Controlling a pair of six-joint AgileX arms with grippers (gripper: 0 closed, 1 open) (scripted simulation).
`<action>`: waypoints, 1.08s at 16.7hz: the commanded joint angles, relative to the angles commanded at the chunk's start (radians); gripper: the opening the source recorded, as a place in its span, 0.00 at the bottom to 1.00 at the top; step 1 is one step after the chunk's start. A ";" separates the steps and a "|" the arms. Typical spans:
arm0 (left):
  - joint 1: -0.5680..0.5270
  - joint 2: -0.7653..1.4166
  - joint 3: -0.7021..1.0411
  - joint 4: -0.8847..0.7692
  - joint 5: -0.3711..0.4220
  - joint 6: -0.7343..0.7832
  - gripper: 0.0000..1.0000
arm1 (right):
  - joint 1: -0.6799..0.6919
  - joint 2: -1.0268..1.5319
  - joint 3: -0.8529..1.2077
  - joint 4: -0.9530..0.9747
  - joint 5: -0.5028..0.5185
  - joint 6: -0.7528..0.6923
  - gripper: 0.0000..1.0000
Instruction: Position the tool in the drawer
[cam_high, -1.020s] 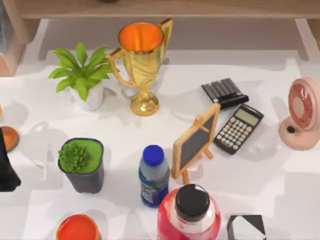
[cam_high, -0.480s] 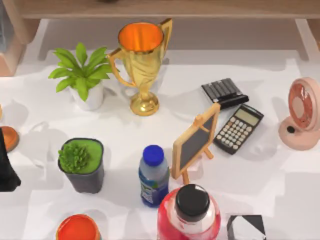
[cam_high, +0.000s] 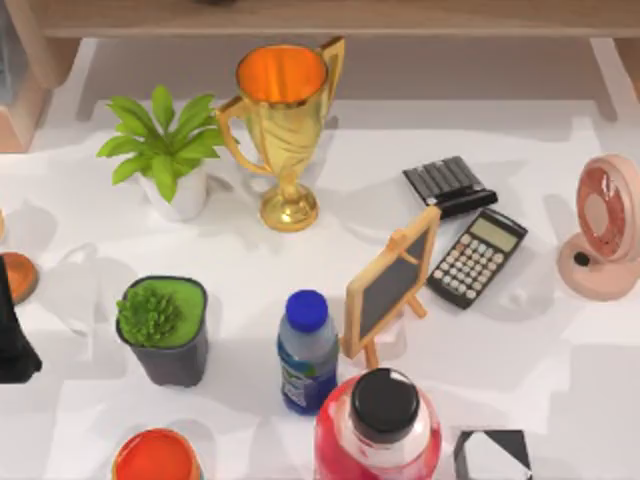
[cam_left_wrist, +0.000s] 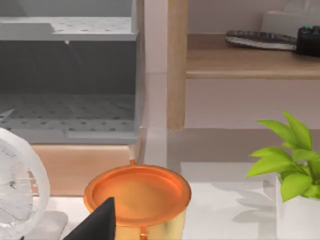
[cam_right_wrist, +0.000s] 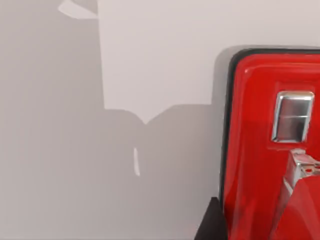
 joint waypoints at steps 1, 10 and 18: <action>0.000 0.000 0.000 0.000 0.000 0.000 1.00 | -0.001 -0.002 0.001 0.000 0.000 0.001 0.00; 0.000 0.000 0.000 0.000 0.000 0.000 1.00 | -0.002 -0.071 0.071 -0.140 0.000 -0.001 0.00; 0.000 0.000 0.000 0.000 0.000 0.000 1.00 | -0.017 -0.105 0.168 -0.136 -0.003 -0.007 0.00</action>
